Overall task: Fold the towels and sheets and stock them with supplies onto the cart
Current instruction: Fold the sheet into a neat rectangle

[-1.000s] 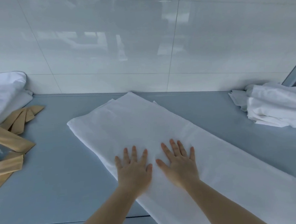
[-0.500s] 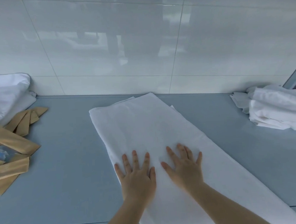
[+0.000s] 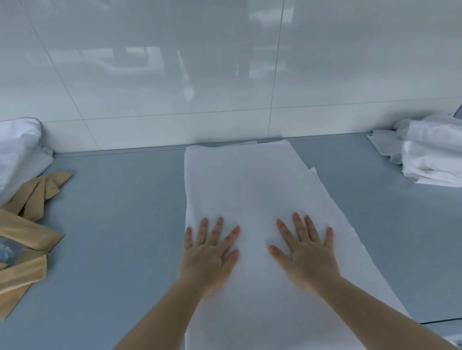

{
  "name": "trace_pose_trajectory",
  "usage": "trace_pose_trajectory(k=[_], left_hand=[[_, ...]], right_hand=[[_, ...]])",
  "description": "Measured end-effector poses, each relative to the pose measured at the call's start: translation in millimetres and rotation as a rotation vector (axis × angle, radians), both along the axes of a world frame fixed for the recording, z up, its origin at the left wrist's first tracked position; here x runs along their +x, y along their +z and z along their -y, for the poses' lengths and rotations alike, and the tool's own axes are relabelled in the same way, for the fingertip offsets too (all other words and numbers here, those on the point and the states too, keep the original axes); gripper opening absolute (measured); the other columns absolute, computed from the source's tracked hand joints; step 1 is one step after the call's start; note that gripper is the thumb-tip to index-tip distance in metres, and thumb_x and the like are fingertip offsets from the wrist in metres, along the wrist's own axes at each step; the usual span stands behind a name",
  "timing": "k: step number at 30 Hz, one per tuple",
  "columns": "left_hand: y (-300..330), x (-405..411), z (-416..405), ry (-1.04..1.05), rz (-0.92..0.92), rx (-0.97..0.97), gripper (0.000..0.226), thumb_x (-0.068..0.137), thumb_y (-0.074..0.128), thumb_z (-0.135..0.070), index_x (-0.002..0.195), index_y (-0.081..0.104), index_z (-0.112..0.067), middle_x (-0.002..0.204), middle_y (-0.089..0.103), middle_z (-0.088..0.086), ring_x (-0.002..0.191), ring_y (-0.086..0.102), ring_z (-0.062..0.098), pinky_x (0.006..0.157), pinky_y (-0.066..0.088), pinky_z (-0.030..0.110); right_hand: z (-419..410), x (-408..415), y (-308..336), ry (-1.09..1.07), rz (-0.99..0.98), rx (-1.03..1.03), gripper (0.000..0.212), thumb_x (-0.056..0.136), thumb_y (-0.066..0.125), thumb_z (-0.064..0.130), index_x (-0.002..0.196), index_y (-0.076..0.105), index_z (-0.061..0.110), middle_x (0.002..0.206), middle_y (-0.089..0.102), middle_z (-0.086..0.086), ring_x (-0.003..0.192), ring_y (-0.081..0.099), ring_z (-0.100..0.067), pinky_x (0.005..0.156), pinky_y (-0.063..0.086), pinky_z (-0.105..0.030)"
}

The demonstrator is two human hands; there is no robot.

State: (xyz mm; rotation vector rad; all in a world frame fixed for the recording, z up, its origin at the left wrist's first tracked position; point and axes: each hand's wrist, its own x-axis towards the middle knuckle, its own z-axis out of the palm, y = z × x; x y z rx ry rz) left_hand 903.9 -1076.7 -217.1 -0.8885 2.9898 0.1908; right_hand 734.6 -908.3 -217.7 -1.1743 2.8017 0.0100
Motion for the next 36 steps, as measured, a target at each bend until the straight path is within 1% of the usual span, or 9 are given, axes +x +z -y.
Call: trace_pose_trajectory(k=[10, 16, 19, 21, 24, 27, 30, 33, 36], left_hand=[[-1.6, -27.4, 38.9, -0.051, 0.022, 0.002, 0.061, 0.082, -0.004, -0.069, 0.141, -0.013, -0.059, 0.159, -0.015, -0.015, 0.146, -0.019, 0.018, 0.115, -0.017, 0.047], [1.8, -36.2, 47.3, -0.043, 0.031, -0.005, 0.06, 0.089, 0.004, -0.068, 0.146, -0.006, -0.054, 0.16, -0.012, -0.013, 0.147, -0.015, 0.017, 0.117, -0.013, 0.047], [6.0, -26.7, 30.1, 0.038, 0.01, 0.038, 0.057, 0.095, 0.01, -0.061, 0.15, 0.0, -0.046, 0.162, -0.009, -0.007, 0.148, -0.012, 0.016, 0.117, -0.013, 0.046], [6.6, -8.8, 5.7, 0.074, 0.023, 0.073, 0.06, 0.095, 0.009, -0.061, 0.151, -0.005, -0.042, 0.161, -0.014, -0.003, 0.147, -0.015, 0.016, 0.116, -0.014, 0.047], [2.6, 32.1, -42.8, 0.074, 0.021, 0.068, 0.069, 0.09, 0.004, -0.067, 0.149, -0.014, -0.039, 0.159, -0.02, -0.003, 0.145, -0.022, 0.018, 0.115, -0.019, 0.045], [0.5, 65.7, -83.4, 0.062, 0.004, 0.052, 0.075, 0.08, -0.007, -0.072, 0.146, -0.019, -0.039, 0.153, -0.026, -0.004, 0.144, -0.027, 0.018, 0.113, -0.024, 0.041], [1.2, 73.8, -96.4, 0.077, 0.008, 0.037, 0.076, 0.081, -0.006, -0.07, 0.148, -0.017, -0.037, 0.156, -0.022, -0.001, 0.144, -0.026, 0.02, 0.115, -0.019, 0.043], [0.9, 71.6, -95.4, 0.083, 0.018, 0.035, 0.074, 0.084, -0.002, -0.069, 0.149, -0.014, -0.037, 0.16, -0.018, 0.001, 0.145, -0.024, 0.02, 0.116, -0.018, 0.043], [-0.4, 71.6, -94.8, 0.078, 0.03, 0.033, 0.076, 0.082, -0.004, -0.07, 0.15, -0.013, -0.037, 0.16, -0.015, 0.001, 0.146, -0.022, 0.02, 0.116, -0.018, 0.043]], right_hand=[[29.8, -19.9, -4.8, -0.039, -0.016, -0.019, 0.082, 0.07, -0.016, 0.079, 0.146, -0.016, 0.047, 0.16, -0.018, 0.007, 0.146, -0.019, -0.018, 0.111, -0.014, -0.059], [38.1, -26.2, -1.7, -0.041, -0.01, -0.02, 0.08, 0.074, -0.01, 0.079, 0.147, -0.013, 0.047, 0.16, -0.017, 0.007, 0.147, -0.017, -0.019, 0.112, -0.012, -0.06], [38.0, -25.3, 0.1, -0.035, -0.011, -0.015, 0.079, 0.075, -0.009, 0.079, 0.147, -0.012, 0.047, 0.16, -0.016, 0.007, 0.147, -0.016, -0.019, 0.112, -0.011, -0.06], [37.0, -24.3, 2.7, -0.031, -0.003, -0.005, 0.076, 0.078, -0.006, 0.078, 0.147, -0.011, 0.047, 0.16, -0.016, 0.006, 0.147, -0.015, -0.019, 0.113, -0.01, -0.06], [36.0, -23.4, 6.0, -0.02, 0.005, 0.024, 0.074, 0.082, -0.001, 0.077, 0.148, -0.01, 0.045, 0.161, -0.015, 0.005, 0.148, -0.013, -0.02, 0.112, -0.007, -0.062], [36.0, -21.4, 13.3, -0.002, 0.022, 0.048, 0.07, 0.087, 0.003, 0.073, 0.149, -0.009, 0.043, 0.161, -0.015, 0.003, 0.148, -0.013, -0.021, 0.112, -0.007, -0.062], [28.7, -7.1, 20.4, 0.031, 0.045, 0.081, 0.063, 0.093, 0.004, 0.065, 0.149, -0.01, 0.041, 0.161, -0.015, 0.002, 0.148, -0.013, -0.021, 0.113, -0.006, -0.063], [0.8, 29.0, 17.8, 0.103, 0.082, 0.084, 0.063, 0.091, 0.002, 0.066, 0.147, -0.015, 0.045, 0.16, -0.017, 0.002, 0.147, -0.016, -0.02, 0.114, -0.01, -0.058], [-43.4, 71.3, 11.9, 0.142, 0.079, 0.064, 0.064, 0.082, -0.005, 0.072, 0.138, -0.028, 0.05, 0.16, -0.018, 0.002, 0.147, -0.018, -0.02, 0.113, -0.015, -0.054]])
